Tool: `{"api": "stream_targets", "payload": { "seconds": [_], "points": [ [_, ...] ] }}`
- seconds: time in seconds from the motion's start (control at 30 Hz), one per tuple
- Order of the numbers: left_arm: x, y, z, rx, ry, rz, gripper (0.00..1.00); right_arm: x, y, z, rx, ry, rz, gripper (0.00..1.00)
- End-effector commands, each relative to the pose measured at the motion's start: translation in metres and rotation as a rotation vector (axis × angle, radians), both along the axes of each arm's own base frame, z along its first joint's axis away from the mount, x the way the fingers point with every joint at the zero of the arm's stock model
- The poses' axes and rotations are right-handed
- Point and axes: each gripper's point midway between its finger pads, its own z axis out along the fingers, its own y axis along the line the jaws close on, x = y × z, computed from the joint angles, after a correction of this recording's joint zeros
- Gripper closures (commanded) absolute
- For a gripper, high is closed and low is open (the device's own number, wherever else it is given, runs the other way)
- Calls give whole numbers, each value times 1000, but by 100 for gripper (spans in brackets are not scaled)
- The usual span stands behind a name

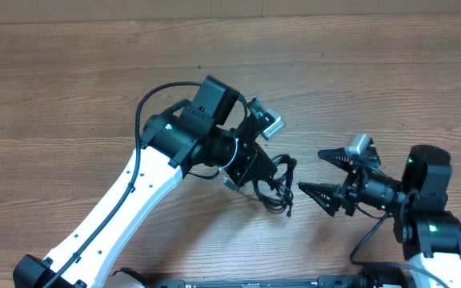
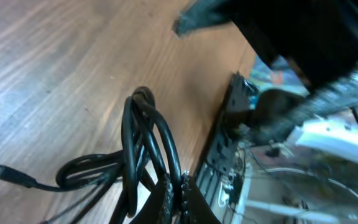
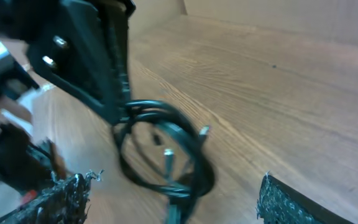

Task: Untangle cables
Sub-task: 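Grasp a cable strand from the bundle with the right gripper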

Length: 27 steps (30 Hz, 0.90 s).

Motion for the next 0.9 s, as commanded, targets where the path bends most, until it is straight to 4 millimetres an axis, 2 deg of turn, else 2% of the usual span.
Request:
{"api": "stream_targets", "payload": {
  "seconds": [0.0,0.13,0.3,0.43,0.67,0.77,0.87],
  "points": [
    [-14,-3,25,-83,-49,-91,96,8,1,2,-65,-135,67,15],
    [-14,-4,25,-84,-49,-92,96,18,1,-13,-54,-66,73,17],
    [-14,-4,26,-86,-52,-95,96,20,4,-23,-27,-23,110,17],
    [-14,-4,26,-87,-53,-94,96,16,9,-21,3,-55,168,19],
    [-14,-8,31,-120,-62,-108,96,16,9,-20,7,-64,174,20],
    [-13,-12,37,-155,-75,-121,96,16,9,-20,-2,-82,181,25],
    [-11,-13,38,-161,-84,-118,96,15,9,-20,-3,-92,187,40]
  ]
}}
